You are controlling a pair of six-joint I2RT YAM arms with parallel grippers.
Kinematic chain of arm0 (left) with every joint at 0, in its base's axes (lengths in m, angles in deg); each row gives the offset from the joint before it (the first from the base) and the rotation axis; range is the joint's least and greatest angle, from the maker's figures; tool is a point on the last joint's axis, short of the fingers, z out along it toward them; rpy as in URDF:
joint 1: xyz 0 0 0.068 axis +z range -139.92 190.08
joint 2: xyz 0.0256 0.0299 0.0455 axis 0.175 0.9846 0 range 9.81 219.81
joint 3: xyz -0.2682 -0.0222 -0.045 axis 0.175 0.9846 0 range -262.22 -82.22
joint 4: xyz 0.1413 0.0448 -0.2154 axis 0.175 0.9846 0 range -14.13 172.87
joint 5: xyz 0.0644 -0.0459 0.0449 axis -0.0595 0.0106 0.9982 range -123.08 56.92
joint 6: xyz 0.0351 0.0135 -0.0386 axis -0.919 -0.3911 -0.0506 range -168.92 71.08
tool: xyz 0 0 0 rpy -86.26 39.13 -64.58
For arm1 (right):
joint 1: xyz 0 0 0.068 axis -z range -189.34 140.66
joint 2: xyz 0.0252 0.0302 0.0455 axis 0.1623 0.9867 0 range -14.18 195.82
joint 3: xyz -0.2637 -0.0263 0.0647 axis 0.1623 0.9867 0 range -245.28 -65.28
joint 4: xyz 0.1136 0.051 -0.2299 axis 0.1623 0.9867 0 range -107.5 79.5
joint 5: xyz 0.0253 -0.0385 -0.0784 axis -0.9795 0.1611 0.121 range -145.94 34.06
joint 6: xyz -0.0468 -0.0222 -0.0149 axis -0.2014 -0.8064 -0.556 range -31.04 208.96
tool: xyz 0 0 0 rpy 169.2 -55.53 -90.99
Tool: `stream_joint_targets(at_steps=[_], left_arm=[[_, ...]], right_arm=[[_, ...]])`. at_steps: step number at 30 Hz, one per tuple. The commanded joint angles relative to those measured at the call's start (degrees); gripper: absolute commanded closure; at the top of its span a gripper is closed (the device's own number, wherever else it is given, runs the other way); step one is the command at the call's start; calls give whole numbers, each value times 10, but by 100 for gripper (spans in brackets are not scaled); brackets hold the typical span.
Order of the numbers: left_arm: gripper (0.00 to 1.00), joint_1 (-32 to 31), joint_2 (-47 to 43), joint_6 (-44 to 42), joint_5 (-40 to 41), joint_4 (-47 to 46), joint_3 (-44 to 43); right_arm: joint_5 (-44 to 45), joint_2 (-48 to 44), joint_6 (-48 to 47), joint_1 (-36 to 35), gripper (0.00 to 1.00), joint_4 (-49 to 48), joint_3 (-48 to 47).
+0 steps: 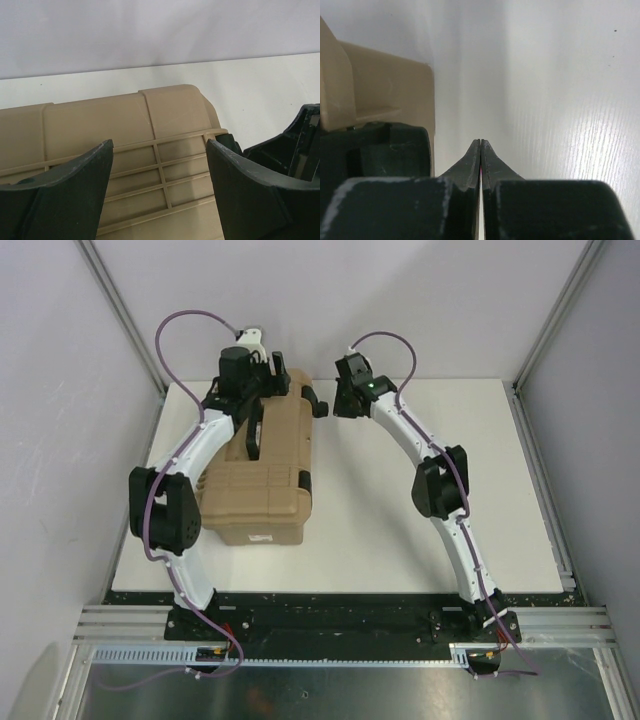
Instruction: Pack the tool kit
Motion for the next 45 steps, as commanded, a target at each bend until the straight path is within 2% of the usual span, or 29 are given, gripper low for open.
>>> stream_joint_targets(at_steps=[1,9,15,22,25,30,34,39,45], left_arm=[[20,-10,-6,2,6,109,33],[22,-38,-3,-19,-35,109,56],[29,-73,-8,-22,-44,109,92],[34,-79,-27,-15,-54,109,108],[29,-78,-40,-15,-41,109,99],[12,-70,-74,7,-19,109,45],[2,-58,-101,24,-14,109,-8],[1,-30,-138,44,40,109,-31],[1,20,-183,73,110,106,14]], right_arm=[[7,-15,-33,-9,100,-11,20],[-12,-7,-33,-13,100,-42,37],[-21,-12,-29,-10,100,-72,60],[-33,-18,-34,-8,100,-111,90],[-38,-26,-32,-8,100,-128,107],[-43,-38,-23,-5,100,-144,134],[-48,-43,-16,-1,100,-151,147],[-49,-52,-8,7,100,-160,156],[-44,-74,-9,12,100,-177,171]])
